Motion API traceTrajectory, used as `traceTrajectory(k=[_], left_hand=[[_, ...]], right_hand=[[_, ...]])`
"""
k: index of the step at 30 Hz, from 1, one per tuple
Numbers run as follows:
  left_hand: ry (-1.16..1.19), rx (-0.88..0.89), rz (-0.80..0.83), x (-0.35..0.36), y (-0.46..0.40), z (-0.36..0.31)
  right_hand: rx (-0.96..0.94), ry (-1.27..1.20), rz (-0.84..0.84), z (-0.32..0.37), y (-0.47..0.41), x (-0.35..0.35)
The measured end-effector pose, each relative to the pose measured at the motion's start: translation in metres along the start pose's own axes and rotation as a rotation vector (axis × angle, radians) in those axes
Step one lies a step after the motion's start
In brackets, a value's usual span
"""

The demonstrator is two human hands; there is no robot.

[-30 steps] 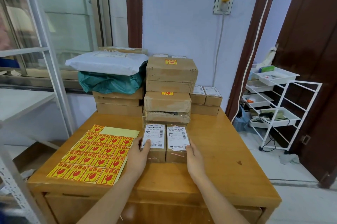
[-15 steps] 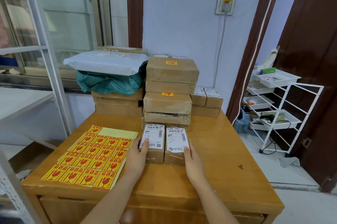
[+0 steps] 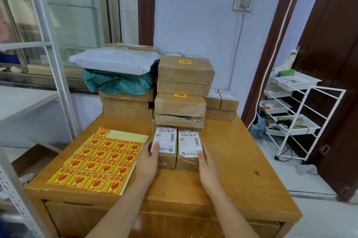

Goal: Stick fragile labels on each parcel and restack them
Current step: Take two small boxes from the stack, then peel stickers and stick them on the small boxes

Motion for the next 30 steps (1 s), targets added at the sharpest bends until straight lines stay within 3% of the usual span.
traceTrajectory(k=[9,16,22,30], left_hand=[[0.098,-0.059,0.022,-0.007,0.002,0.002],[0.088,0.092,0.051,-0.028,-0.001,-0.029],[-0.161,0.199,-0.019,-0.078,-0.036,-0.039],[-0.565,-0.012,-0.047,-0.154,-0.112,0.016]], right_hand=[[-0.031,0.029,-0.015,0.012,0.008,-0.006],[-0.417,0.397,-0.225,0.064,0.005,-0.007],[-0.693,0.461,0.022,0.124,0.019,0.059],[-0.657,0.495,0.366,0.153,0.023,0.173]])
Point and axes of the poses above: each hand's wrist, its own y-axis away from the middle knuckle, its own x-axis out of the palm, z = x × y, the point moved 3 cm from there along -y, towards the middle knuckle, and after that the axes turned 3 degrees about y, right-handed, at the moved point
